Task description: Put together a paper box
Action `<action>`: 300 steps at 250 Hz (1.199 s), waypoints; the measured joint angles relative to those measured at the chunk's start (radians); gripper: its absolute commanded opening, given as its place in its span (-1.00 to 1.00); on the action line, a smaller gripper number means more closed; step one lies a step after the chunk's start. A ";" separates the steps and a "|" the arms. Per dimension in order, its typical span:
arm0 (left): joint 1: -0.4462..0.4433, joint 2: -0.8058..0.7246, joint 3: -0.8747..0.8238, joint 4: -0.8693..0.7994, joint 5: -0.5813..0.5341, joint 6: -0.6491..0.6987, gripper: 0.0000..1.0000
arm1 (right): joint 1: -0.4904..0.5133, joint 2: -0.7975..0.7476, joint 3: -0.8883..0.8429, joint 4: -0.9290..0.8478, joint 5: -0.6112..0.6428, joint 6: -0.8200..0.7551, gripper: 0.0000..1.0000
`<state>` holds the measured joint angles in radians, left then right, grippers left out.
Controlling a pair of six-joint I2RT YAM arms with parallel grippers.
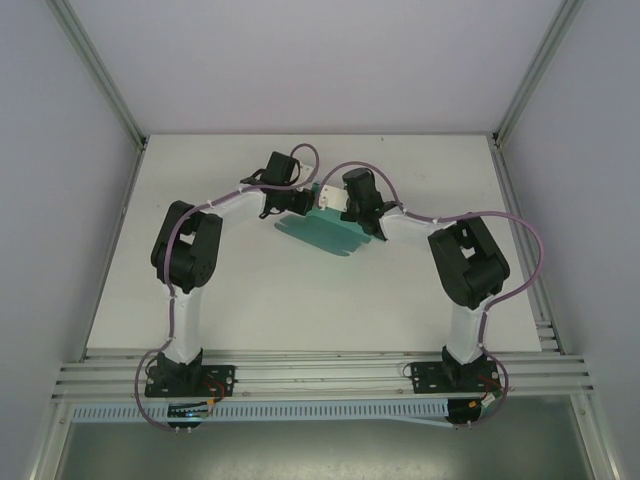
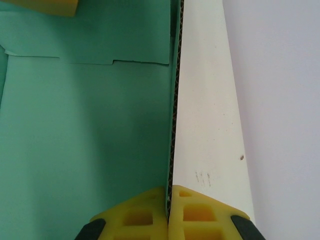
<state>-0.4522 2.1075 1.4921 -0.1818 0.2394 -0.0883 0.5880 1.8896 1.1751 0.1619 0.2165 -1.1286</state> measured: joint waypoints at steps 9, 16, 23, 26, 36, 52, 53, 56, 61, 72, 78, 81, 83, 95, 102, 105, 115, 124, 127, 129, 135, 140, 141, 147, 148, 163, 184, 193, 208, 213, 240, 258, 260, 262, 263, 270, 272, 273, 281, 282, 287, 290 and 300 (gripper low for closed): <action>-0.009 -0.010 -0.015 0.013 -0.037 -0.011 -1.00 | 0.005 0.000 0.000 0.000 0.006 0.000 -1.00; -0.016 -0.019 -0.029 0.021 -0.065 -0.019 -1.00 | 0.009 0.000 0.000 0.001 0.010 0.000 -1.00; -0.024 -0.029 -0.043 0.028 -0.093 -0.027 -1.00 | 0.015 0.000 0.000 0.003 0.016 0.000 -1.00; -0.027 -0.034 -0.050 0.032 -0.105 -0.032 -1.00 | 0.018 0.000 0.000 0.005 0.020 0.000 -1.00; -0.035 -0.048 -0.075 0.047 -0.138 -0.042 -1.00 | 0.028 0.000 0.000 0.007 0.027 0.000 -1.00; -0.039 -0.074 -0.121 0.080 -0.158 -0.053 -1.00 | 0.043 0.000 -0.003 0.013 0.039 0.000 -1.00; -0.039 -0.075 -0.124 0.082 -0.158 -0.053 -0.98 | 0.044 -0.001 -0.004 0.014 0.039 0.000 -1.00; -0.038 -0.079 -0.132 0.089 -0.159 -0.055 -0.89 | 0.046 -0.002 -0.006 0.016 0.040 0.000 -1.00; -0.037 -0.086 -0.148 0.106 -0.156 -0.056 -0.74 | 0.050 -0.002 -0.010 0.019 0.045 0.000 -1.00; -0.035 -0.098 -0.178 0.139 -0.151 -0.057 -0.66 | 0.057 -0.007 -0.020 0.027 0.049 0.001 -1.00; -0.034 -0.101 -0.189 0.154 -0.145 -0.060 -0.63 | 0.060 -0.012 -0.025 0.031 0.050 0.003 -1.00; -0.034 -0.101 -0.193 0.161 -0.143 -0.063 -0.61 | 0.061 -0.015 -0.027 0.032 0.050 0.004 -1.00; -0.033 -0.102 -0.196 0.164 -0.141 -0.064 -0.60 | 0.062 -0.017 -0.029 0.032 0.050 0.004 -1.00; -0.030 -0.105 -0.211 0.186 -0.127 -0.068 -0.53 | 0.068 -0.029 -0.037 0.034 0.050 0.008 -1.00; -0.030 -0.105 -0.216 0.194 -0.119 -0.068 -0.46 | 0.072 -0.037 -0.043 0.038 0.045 0.008 -1.00; -0.028 -0.104 -0.219 0.198 -0.117 -0.073 -0.43 | 0.075 -0.040 -0.044 0.039 0.044 0.008 -1.00; -0.025 -0.101 -0.230 0.212 -0.107 -0.076 -0.42 | 0.083 -0.051 -0.049 0.039 0.037 0.008 -1.00; -0.021 -0.098 -0.241 0.227 -0.095 -0.074 -0.43 | 0.094 -0.061 -0.055 0.040 0.032 0.007 -1.00; -0.019 -0.097 -0.244 0.232 -0.089 -0.074 -0.44 | 0.097 -0.065 -0.057 0.040 0.032 0.007 -1.00; -0.018 -0.097 -0.246 0.233 -0.087 -0.074 -0.45 | 0.098 -0.067 -0.058 0.040 0.032 0.007 -1.00; -0.015 -0.095 -0.249 0.239 -0.080 -0.075 -0.50 | 0.104 -0.071 -0.061 0.039 0.029 0.007 -1.00; -0.011 -0.094 -0.251 0.241 -0.071 -0.074 -0.54 | 0.107 -0.074 -0.063 0.037 0.029 0.007 -1.00; -0.011 -0.093 -0.251 0.243 -0.068 -0.074 -0.54 | 0.108 -0.074 -0.063 0.037 0.029 0.007 -1.00; -0.007 -0.093 -0.251 0.244 -0.062 -0.072 -0.59 | 0.109 -0.074 -0.063 0.037 0.030 0.007 -1.00; -0.006 -0.092 -0.251 0.245 -0.061 -0.072 -0.60 | 0.109 -0.074 -0.063 0.038 0.030 0.007 -1.00; 0.000 -0.092 -0.251 0.248 -0.056 -0.064 -0.75 | 0.109 -0.074 -0.063 0.042 0.030 0.006 -1.00; -0.001 -0.091 -0.250 0.252 -0.061 -0.056 -0.84 | 0.109 -0.074 -0.063 0.053 0.031 0.000 -1.00; 0.000 -0.091 -0.251 0.253 -0.061 -0.054 -0.87 | 0.109 -0.074 -0.063 0.052 0.031 -0.001 -1.00; -0.001 -0.090 -0.251 0.254 -0.068 -0.054 -1.00 | 0.109 -0.074 -0.063 0.052 0.031 0.000 -1.00; -0.002 -0.090 -0.251 0.254 -0.072 -0.055 -1.00 | 0.109 -0.074 -0.063 0.052 0.031 0.000 -1.00; -0.009 -0.085 -0.246 0.259 -0.104 -0.068 -1.00 | 0.109 -0.073 -0.056 0.044 0.030 0.004 -1.00; -0.015 -0.070 -0.212 0.229 -0.137 -0.085 -1.00 | 0.109 -0.070 -0.051 0.041 0.031 0.011 -1.00; -0.016 -0.068 -0.206 0.224 -0.142 -0.089 -1.00 | 0.109 -0.069 -0.051 0.041 0.031 0.012 -1.00; -0.017 -0.065 -0.200 0.217 -0.148 -0.092 -1.00 | 0.109 -0.068 -0.051 0.041 0.031 0.014 -1.00; -0.018 -0.064 -0.197 0.214 -0.150 -0.092 -1.00 | 0.109 -0.068 -0.051 0.042 0.031 0.015 -1.00; -0.021 -0.056 -0.177 0.191 -0.167 -0.101 -1.00 | 0.109 -0.065 -0.050 0.043 0.034 0.020 -1.00; -0.022 -0.054 -0.171 0.184 -0.171 -0.104 -1.00 | 0.109 -0.064 -0.050 0.044 0.036 0.022 -1.00; -0.023 -0.053 -0.169 0.180 -0.173 -0.105 -1.00 | 0.109 -0.064 -0.050 0.045 0.037 0.023 -1.00; -0.027 -0.047 -0.148 0.151 -0.194 -0.116 -1.00 | 0.109 -0.061 -0.049 0.049 0.043 0.031 -1.00; -0.028 -0.047 -0.146 0.148 -0.196 -0.118 -1.00 | 0.109 -0.060 -0.049 0.049 0.043 0.032 -1.00; -0.032 -0.043 -0.134 0.129 -0.208 -0.126 -1.00 | 0.109 -0.058 -0.049 0.051 0.045 0.037 -1.00; -0.034 -0.041 -0.127 0.119 -0.216 -0.130 -1.00 | 0.109 -0.058 -0.049 0.053 0.046 0.039 -1.00; -0.039 -0.037 -0.108 0.086 -0.241 -0.145 -1.00 | 0.109 -0.055 -0.048 0.057 0.047 0.047 -1.00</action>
<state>-0.4915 2.0705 1.3846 -0.0959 -0.0017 -0.2333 0.6971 1.8343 1.1267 0.2188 0.2634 -1.0813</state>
